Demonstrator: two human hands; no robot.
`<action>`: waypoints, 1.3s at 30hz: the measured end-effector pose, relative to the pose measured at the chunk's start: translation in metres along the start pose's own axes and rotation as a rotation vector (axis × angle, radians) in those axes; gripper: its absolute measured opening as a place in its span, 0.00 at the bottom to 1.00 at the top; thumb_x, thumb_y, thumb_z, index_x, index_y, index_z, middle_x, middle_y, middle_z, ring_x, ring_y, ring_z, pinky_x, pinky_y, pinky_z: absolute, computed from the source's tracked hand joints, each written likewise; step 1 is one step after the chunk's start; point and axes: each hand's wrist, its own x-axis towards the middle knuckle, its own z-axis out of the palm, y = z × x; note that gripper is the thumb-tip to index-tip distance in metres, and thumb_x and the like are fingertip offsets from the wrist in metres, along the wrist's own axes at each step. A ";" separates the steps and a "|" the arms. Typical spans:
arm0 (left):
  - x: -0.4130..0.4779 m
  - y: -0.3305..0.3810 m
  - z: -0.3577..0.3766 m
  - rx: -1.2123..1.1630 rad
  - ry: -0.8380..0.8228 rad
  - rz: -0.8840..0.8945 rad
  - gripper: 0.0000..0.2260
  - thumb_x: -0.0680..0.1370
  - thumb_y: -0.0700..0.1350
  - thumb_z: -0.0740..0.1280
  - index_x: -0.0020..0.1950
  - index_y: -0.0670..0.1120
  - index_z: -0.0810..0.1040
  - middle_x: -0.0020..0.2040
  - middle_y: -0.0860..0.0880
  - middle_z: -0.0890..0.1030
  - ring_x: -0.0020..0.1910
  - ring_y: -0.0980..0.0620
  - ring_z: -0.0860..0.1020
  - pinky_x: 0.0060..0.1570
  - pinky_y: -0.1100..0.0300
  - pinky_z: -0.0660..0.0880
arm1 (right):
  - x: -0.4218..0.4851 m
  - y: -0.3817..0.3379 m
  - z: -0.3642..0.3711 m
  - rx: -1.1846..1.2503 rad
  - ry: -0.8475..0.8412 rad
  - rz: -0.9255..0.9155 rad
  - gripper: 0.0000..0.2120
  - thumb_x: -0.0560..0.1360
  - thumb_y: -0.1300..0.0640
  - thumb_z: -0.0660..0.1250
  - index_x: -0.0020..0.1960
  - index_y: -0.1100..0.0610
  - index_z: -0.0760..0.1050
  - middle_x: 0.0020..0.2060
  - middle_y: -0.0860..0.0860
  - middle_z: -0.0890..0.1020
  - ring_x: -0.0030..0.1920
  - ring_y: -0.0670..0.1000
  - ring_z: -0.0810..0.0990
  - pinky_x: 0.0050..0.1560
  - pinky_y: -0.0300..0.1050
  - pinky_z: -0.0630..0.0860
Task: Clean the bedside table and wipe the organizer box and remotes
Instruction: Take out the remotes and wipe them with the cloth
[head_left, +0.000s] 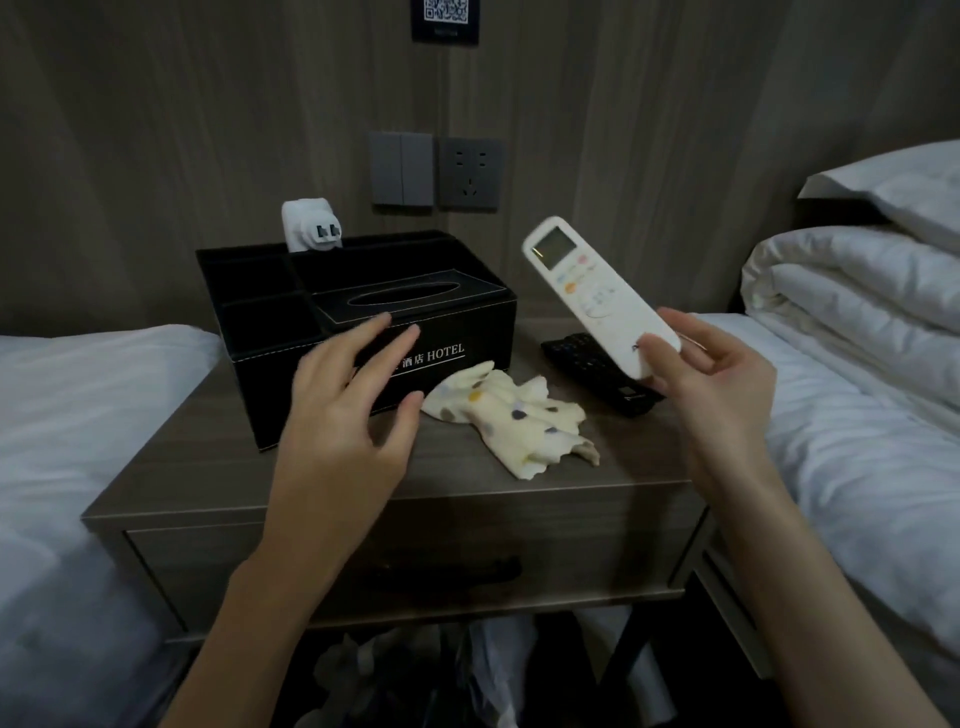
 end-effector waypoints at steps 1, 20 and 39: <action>0.001 -0.005 0.001 0.088 0.004 0.033 0.21 0.78 0.45 0.68 0.70 0.48 0.73 0.71 0.50 0.70 0.71 0.50 0.64 0.71 0.65 0.55 | 0.003 0.004 -0.004 -0.041 0.031 -0.001 0.11 0.74 0.65 0.70 0.55 0.56 0.80 0.44 0.48 0.84 0.46 0.41 0.84 0.44 0.35 0.80; 0.004 -0.033 0.003 0.385 -0.117 0.002 0.29 0.76 0.46 0.68 0.76 0.44 0.64 0.75 0.44 0.65 0.73 0.38 0.58 0.73 0.45 0.45 | -0.004 0.040 0.009 -0.616 -0.119 -0.145 0.14 0.73 0.58 0.70 0.58 0.54 0.81 0.51 0.48 0.85 0.48 0.42 0.83 0.55 0.47 0.80; 0.004 -0.040 0.002 0.386 -0.126 0.047 0.30 0.75 0.44 0.71 0.75 0.45 0.65 0.75 0.44 0.64 0.73 0.38 0.58 0.73 0.43 0.47 | 0.001 0.051 0.015 -0.952 -0.322 -0.283 0.11 0.78 0.56 0.65 0.51 0.63 0.81 0.52 0.56 0.80 0.46 0.55 0.81 0.50 0.53 0.78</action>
